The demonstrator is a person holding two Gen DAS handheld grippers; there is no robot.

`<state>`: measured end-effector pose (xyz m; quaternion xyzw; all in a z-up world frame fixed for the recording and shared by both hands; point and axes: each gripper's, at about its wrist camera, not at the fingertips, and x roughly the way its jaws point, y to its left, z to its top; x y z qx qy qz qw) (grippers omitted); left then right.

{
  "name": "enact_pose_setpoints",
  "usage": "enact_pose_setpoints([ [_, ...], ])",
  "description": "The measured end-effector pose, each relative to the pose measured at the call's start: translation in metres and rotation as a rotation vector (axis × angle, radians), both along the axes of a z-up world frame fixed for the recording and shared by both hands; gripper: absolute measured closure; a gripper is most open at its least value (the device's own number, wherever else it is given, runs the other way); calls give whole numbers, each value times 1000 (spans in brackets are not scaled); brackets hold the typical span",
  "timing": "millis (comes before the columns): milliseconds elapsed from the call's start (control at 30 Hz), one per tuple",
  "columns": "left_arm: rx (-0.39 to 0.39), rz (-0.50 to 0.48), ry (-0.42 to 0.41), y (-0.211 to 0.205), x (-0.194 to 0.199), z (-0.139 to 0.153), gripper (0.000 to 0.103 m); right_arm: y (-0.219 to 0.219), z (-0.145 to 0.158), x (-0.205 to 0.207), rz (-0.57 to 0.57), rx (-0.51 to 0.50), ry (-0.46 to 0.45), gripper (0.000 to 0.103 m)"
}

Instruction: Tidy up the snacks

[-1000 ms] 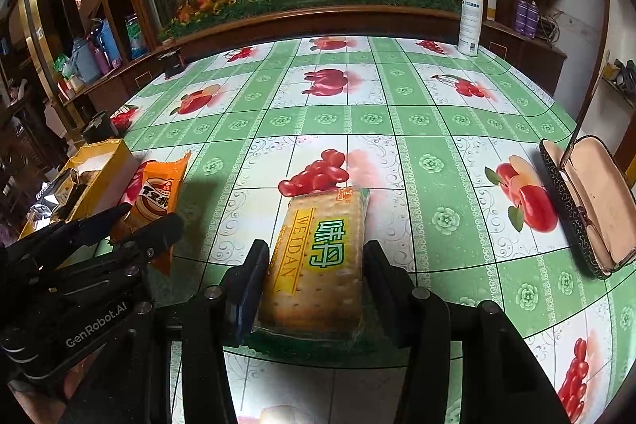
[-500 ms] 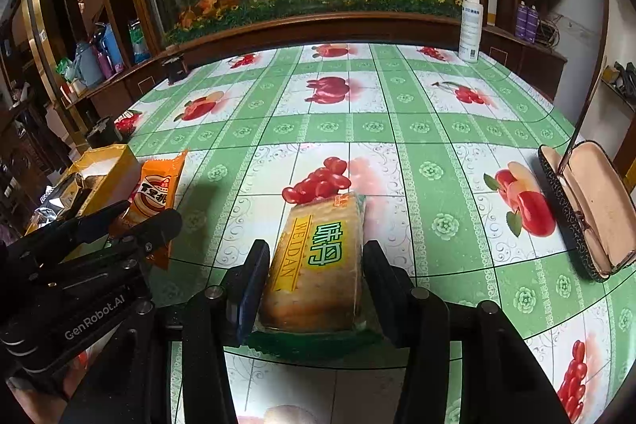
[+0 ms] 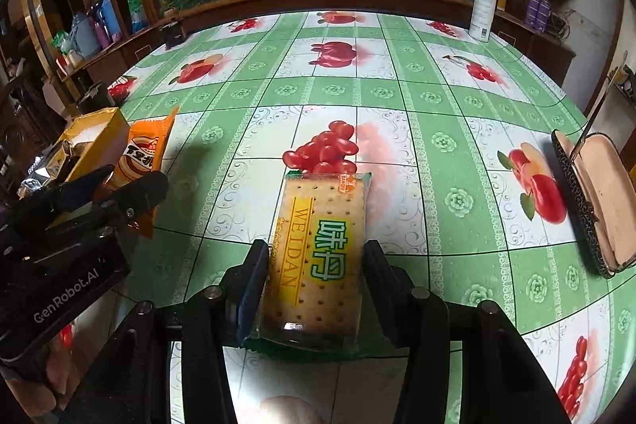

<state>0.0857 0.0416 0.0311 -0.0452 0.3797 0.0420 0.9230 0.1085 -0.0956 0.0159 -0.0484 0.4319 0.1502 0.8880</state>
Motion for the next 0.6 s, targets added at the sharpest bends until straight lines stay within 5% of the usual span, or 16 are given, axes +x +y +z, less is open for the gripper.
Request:
enact_pose_setpoints([
  [167,6,-5,4,-2,1,-2,48,4,-4,5,2,-24,-6,38],
  [267,10,-5,0,-2,0,-1,48,-1,-7,8,-10,-5,0,53],
  [600,2,10,-11,2,-1,1,48,-11,17,-5,-17,108,-88,53],
])
